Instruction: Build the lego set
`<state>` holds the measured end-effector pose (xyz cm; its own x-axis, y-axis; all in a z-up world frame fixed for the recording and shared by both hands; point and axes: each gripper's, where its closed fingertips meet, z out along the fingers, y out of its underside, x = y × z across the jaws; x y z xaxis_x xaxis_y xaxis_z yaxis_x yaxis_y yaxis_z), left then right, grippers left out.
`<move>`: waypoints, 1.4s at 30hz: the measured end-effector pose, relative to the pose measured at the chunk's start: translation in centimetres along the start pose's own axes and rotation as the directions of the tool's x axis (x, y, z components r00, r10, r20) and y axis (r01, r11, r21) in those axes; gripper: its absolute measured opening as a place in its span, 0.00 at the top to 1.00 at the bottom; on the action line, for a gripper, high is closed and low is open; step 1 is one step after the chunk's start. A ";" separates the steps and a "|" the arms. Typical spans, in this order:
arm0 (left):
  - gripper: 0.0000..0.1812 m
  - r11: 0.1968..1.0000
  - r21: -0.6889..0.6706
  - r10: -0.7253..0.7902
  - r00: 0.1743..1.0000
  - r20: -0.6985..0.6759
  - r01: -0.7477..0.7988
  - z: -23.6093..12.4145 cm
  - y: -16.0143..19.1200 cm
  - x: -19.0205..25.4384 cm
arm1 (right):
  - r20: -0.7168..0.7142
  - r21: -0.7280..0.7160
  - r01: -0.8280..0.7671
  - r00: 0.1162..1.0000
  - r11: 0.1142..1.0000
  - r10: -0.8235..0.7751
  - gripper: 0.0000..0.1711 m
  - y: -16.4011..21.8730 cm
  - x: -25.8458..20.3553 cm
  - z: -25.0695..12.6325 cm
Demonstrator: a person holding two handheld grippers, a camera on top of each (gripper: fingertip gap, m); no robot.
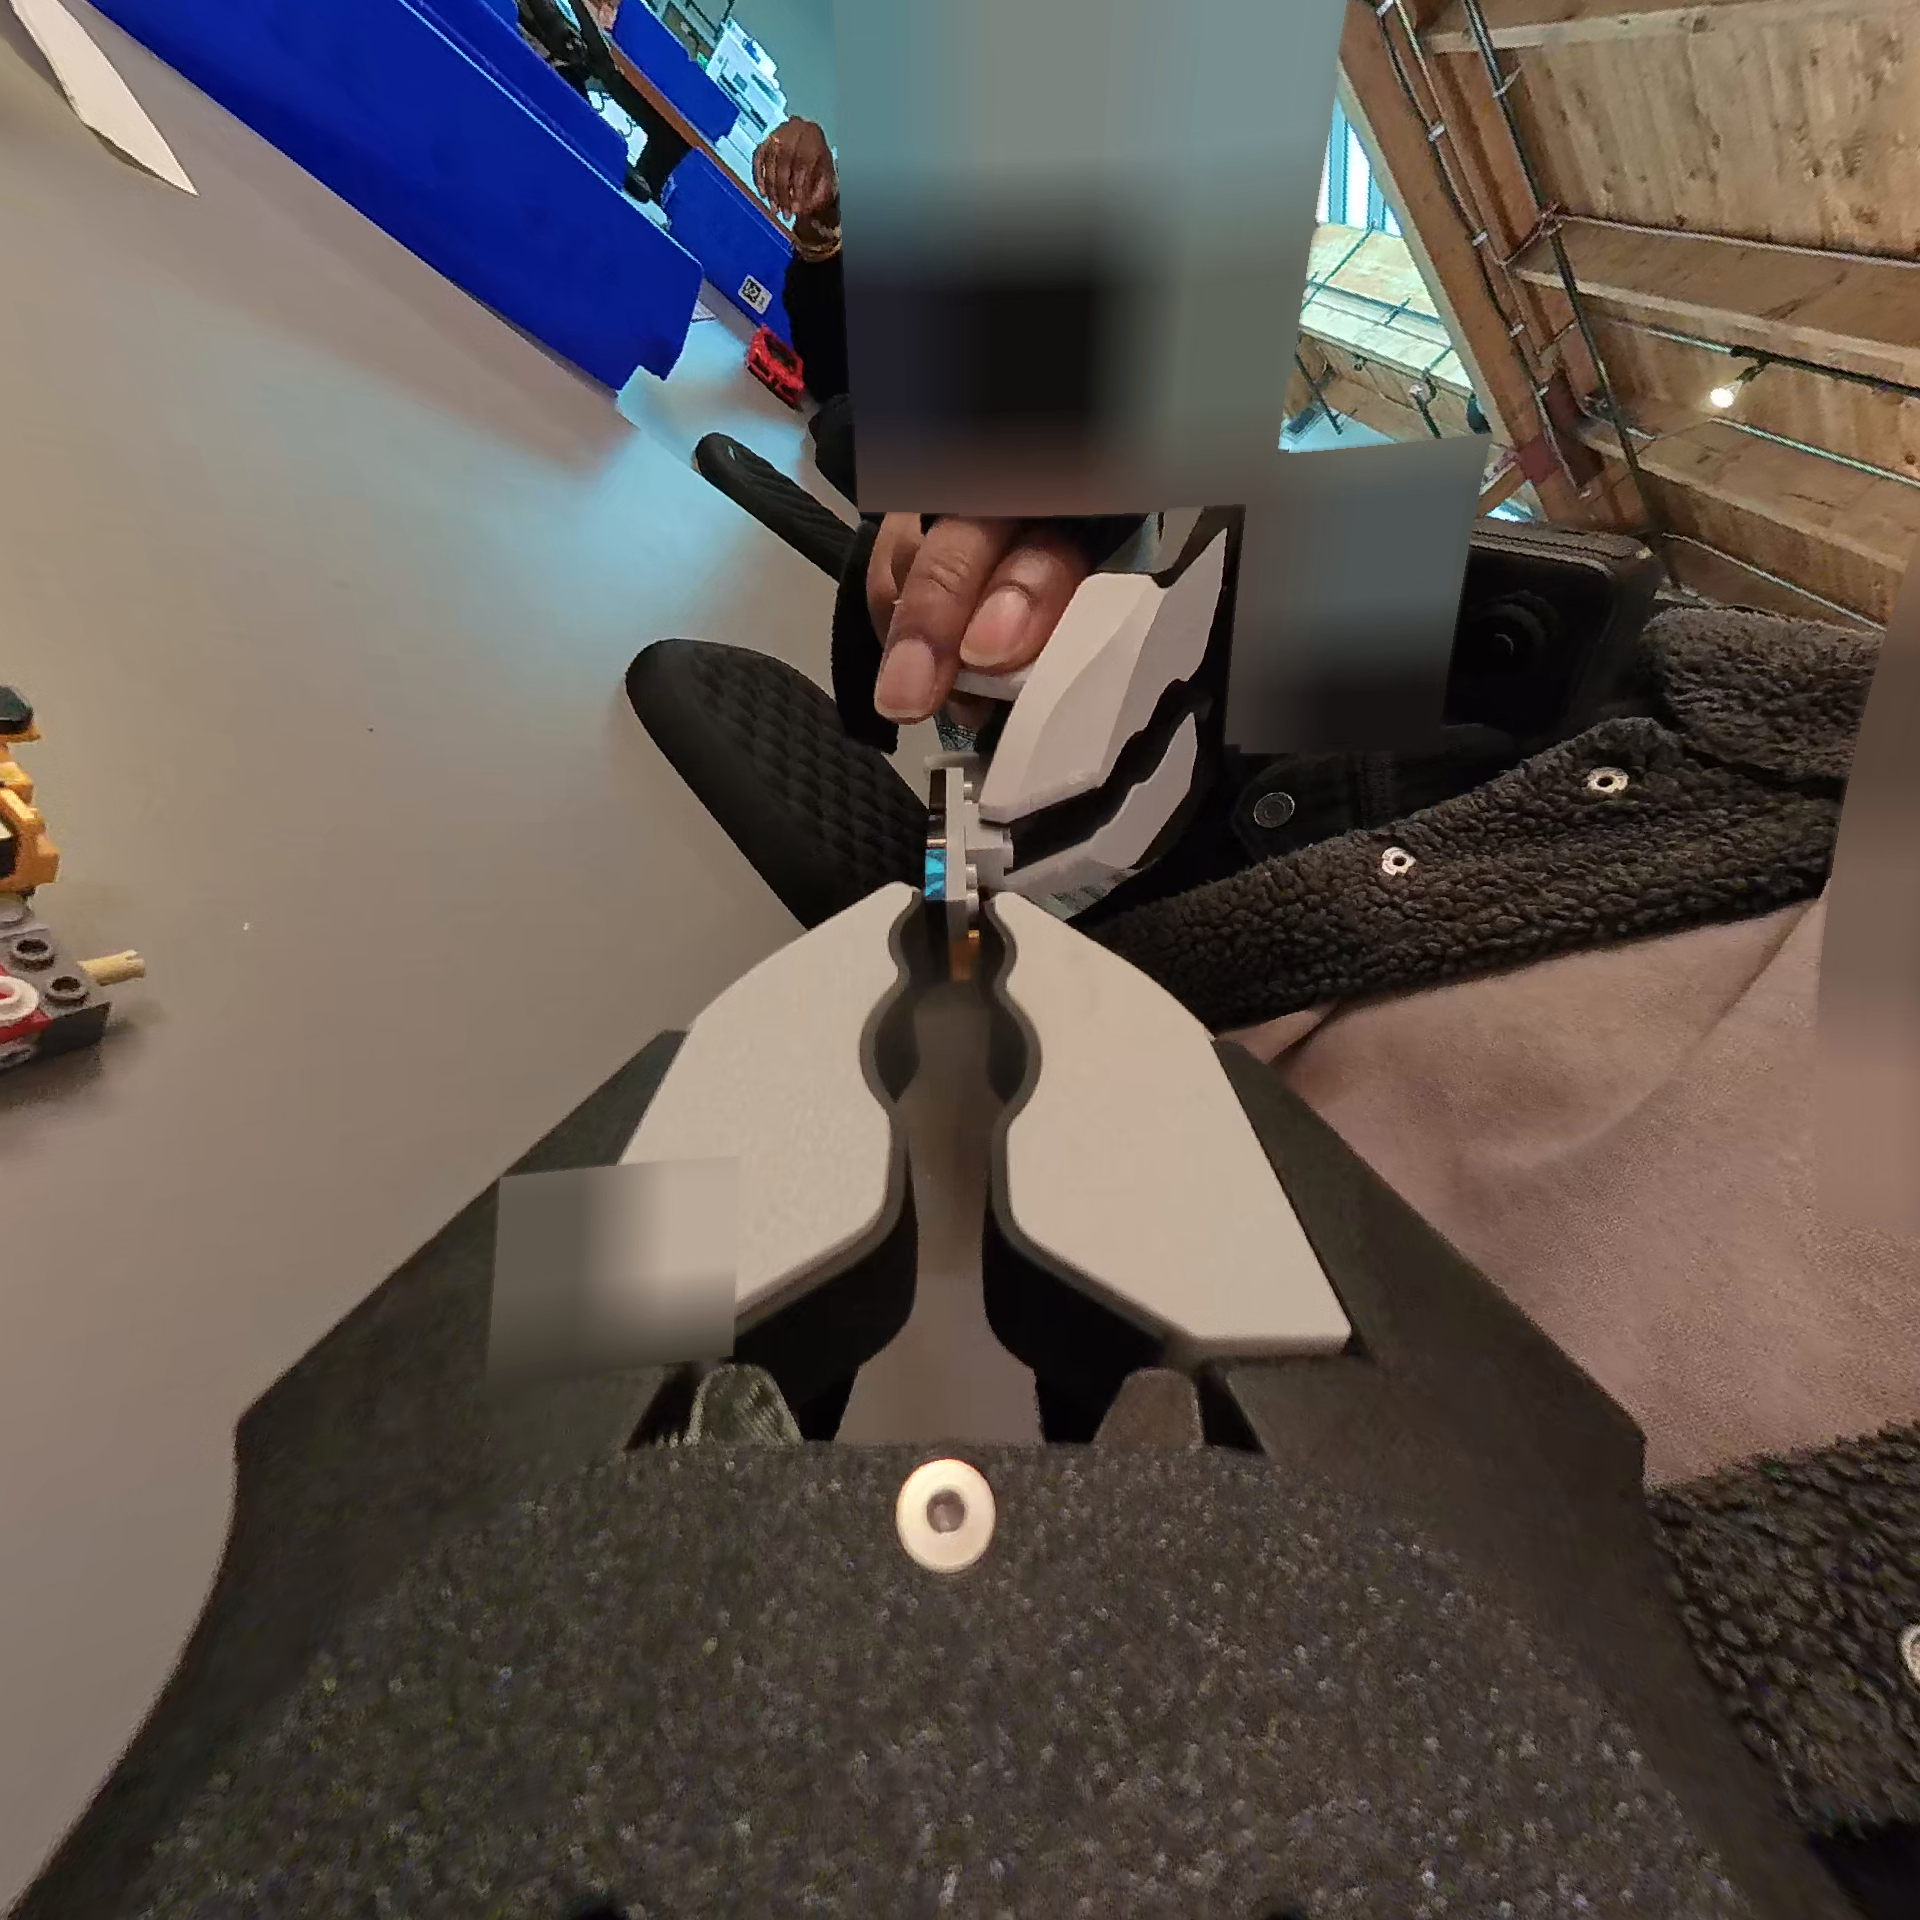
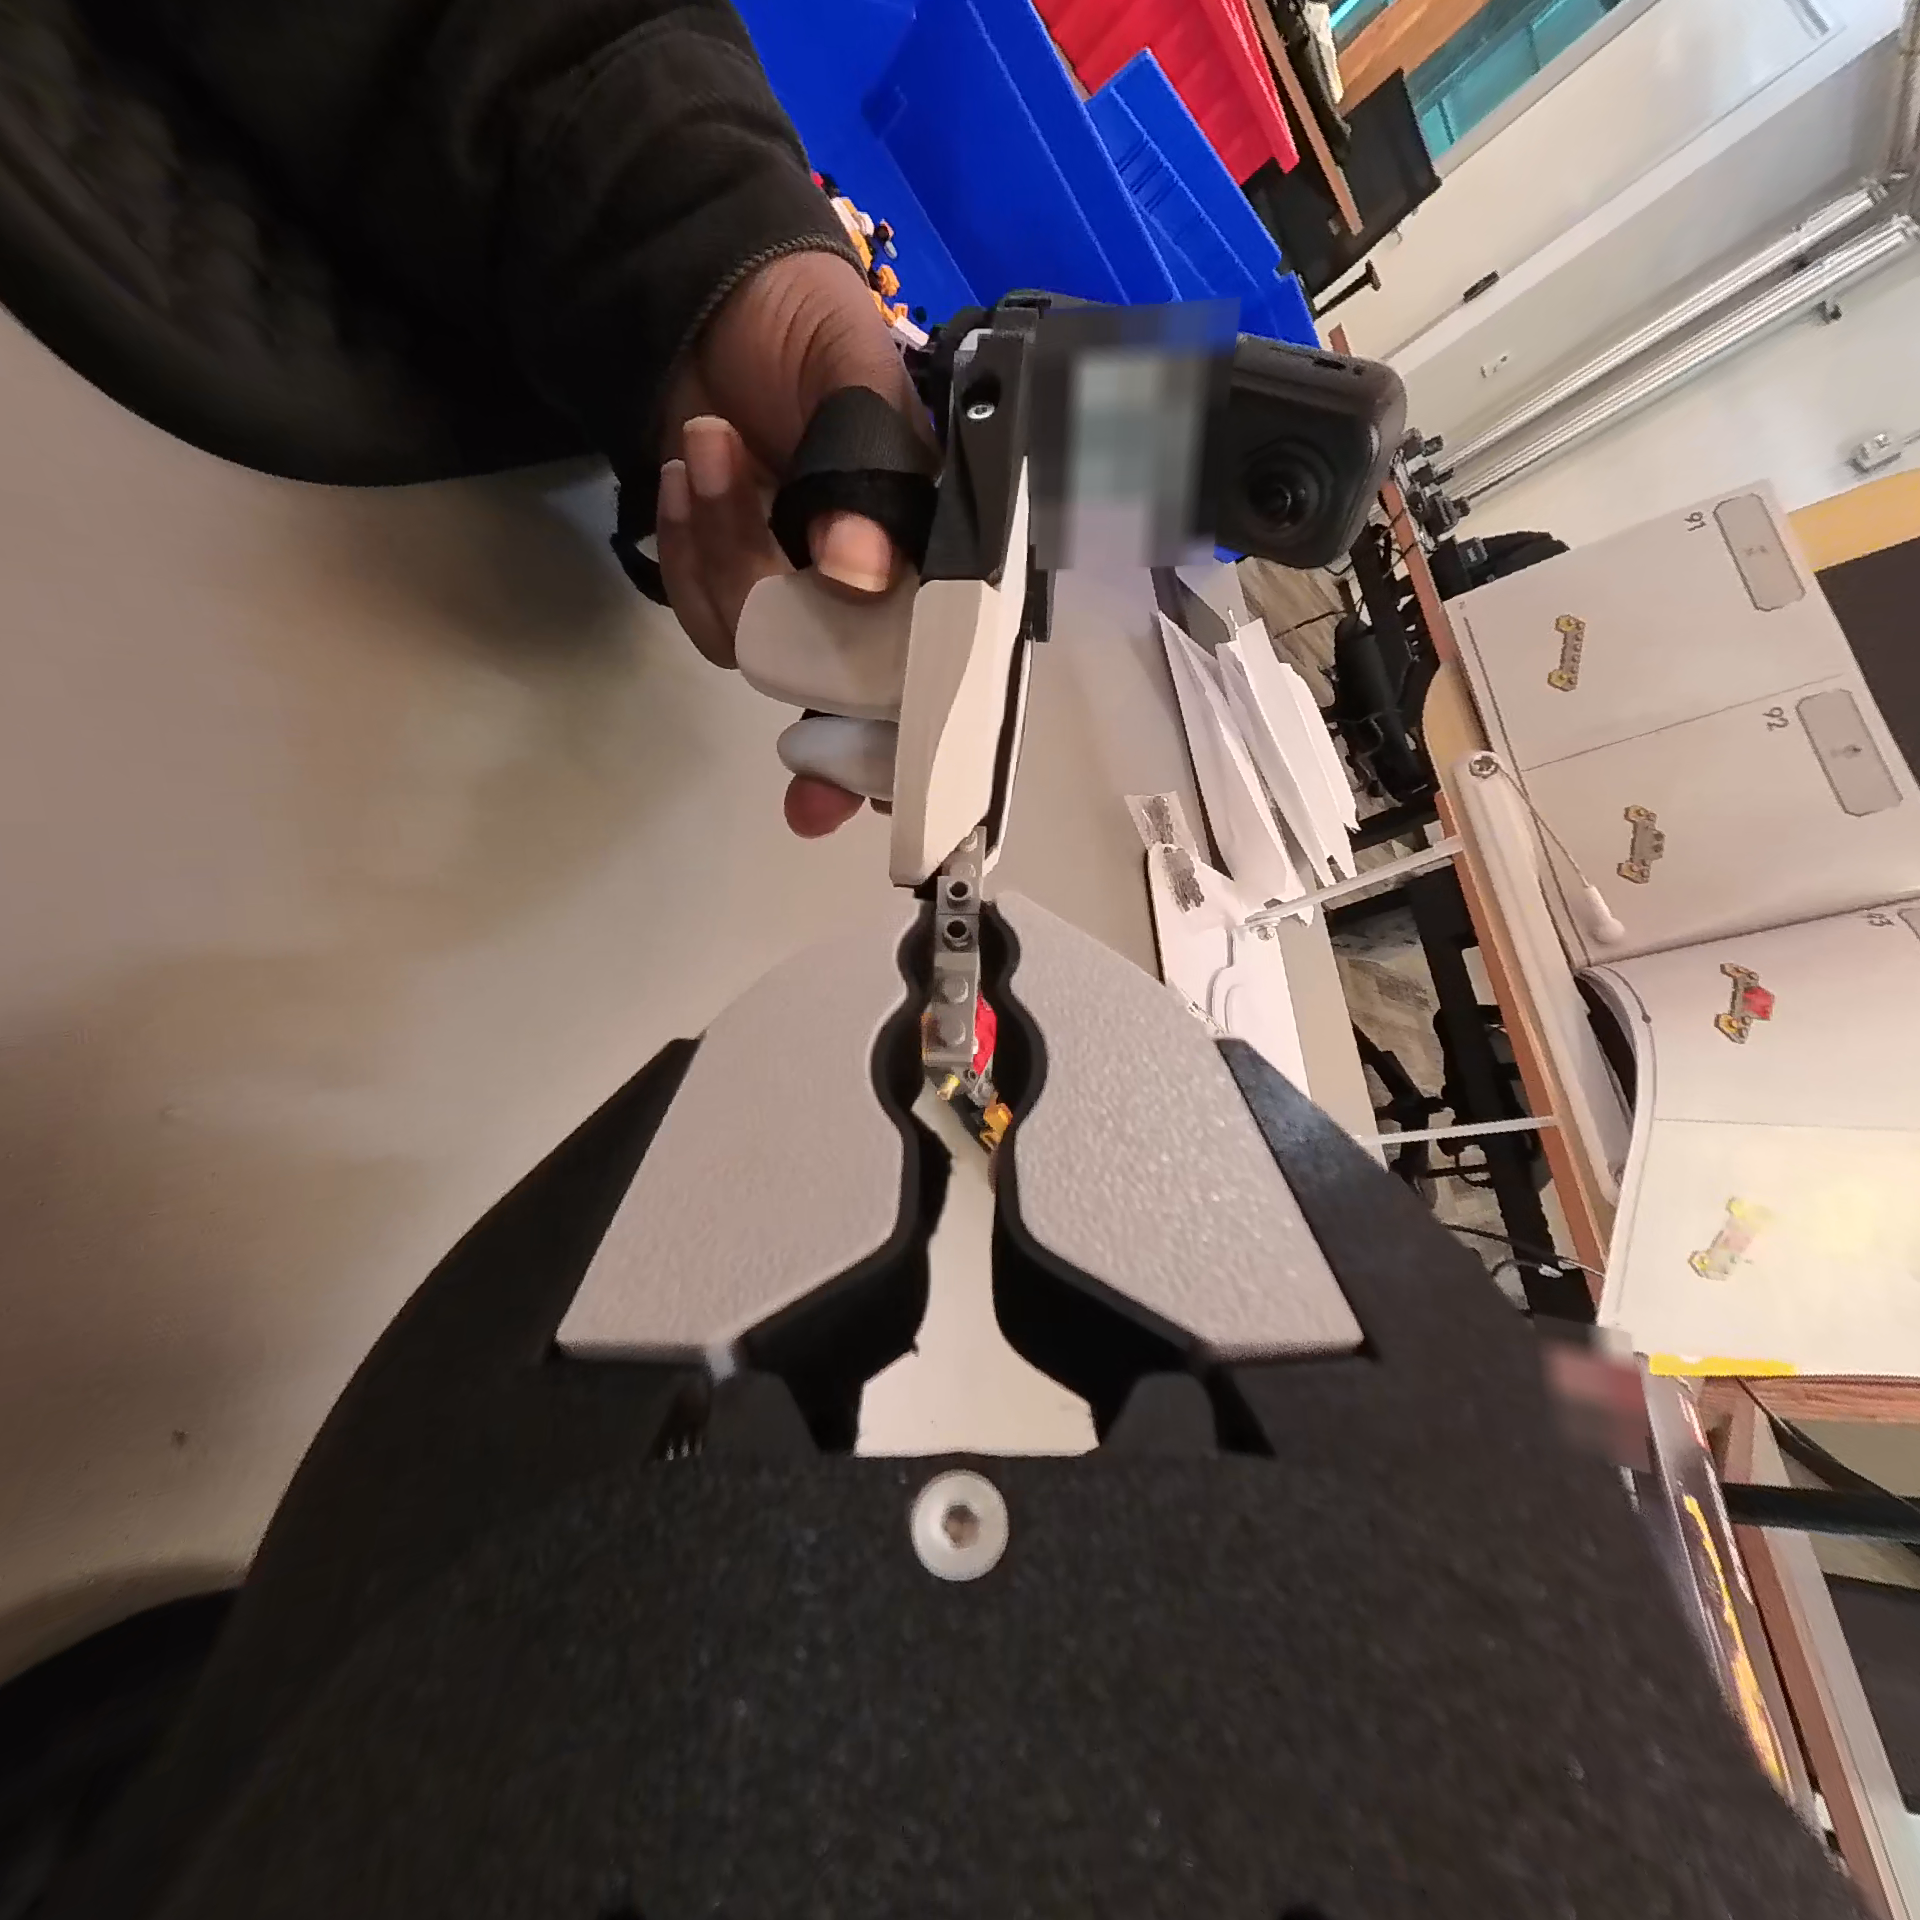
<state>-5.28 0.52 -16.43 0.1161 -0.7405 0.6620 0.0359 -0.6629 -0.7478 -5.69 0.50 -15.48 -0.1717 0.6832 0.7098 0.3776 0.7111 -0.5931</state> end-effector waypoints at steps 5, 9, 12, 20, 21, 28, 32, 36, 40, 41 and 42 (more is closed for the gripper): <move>0.95 1.000 0.012 -0.009 1.000 0.003 0.009 0.0 -0.1 -0.1 | -0.017 -0.003 -0.016 1.000 1.000 0.016 0.96 0.1 0.2 0.1; 0.95 1.000 0.010 -0.017 1.000 0.006 0.017 0.0 0.0 -0.2 | -0.028 -0.007 -0.020 0.999 1.000 0.020 0.96 0.2 0.2 0.2; 0.95 1.000 0.001 -0.020 1.000 0.015 0.020 0.0 0.1 -0.4 | -0.023 -0.013 -0.034 0.999 0.999 0.034 0.96 0.4 0.0 0.3; 0.96 1.000 -0.016 -0.016 1.000 0.021 0.016 0.2 0.4 -0.4 | -0.019 -0.060 -0.056 0.998 0.997 0.055 0.96 1.3 -0.4 0.3; 0.96 1.000 -0.016 -0.015 0.999 0.028 0.015 0.3 0.4 -0.5 | -0.024 -0.062 -0.077 0.997 0.995 0.076 0.96 1.4 -0.4 0.2; 0.89 0.977 -0.060 0.214 0.940 0.267 -0.205 -0.8 0.0 -3.2 | -0.083 -0.125 -0.447 0.894 0.886 0.440 0.96 3.8 -0.7 1.2; 0.89 0.901 -0.222 0.432 0.801 0.413 -0.372 -1.2 0.6 -5.0 | -0.094 -0.139 -0.659 0.751 0.739 0.653 0.96 5.1 -1.3 1.6; 0.90 0.789 -0.380 0.613 0.640 0.462 -0.482 -1.0 1.3 -5.9 | -0.116 -0.128 -0.780 0.626 0.613 0.771 0.96 5.7 -1.4 1.8; 0.91 0.785 -0.379 0.619 0.626 0.474 -0.489 -0.7 1.2 -5.8 | -0.149 -0.147 -0.791 0.611 0.594 0.777 0.96 6.0 -1.7 2.3; 0.91 0.783 -0.384 0.622 0.614 0.485 -0.490 -0.9 1.1 -6.0 | -0.141 -0.137 -0.796 0.605 0.590 0.784 0.96 5.7 -1.8 2.5; 0.92 0.782 -0.385 0.623 0.610 0.489 -0.490 -0.9 1.0 -6.0 | -0.145 -0.130 -0.804 0.594 0.580 0.791 0.96 5.6 -1.8 2.7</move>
<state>-6.86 4.17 -21.14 0.5787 -0.8110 -0.0865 -0.4111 -0.1984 -0.8897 -5.70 3.74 -21.07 0.3287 0.9444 0.0071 0.4751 -0.1589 -0.8655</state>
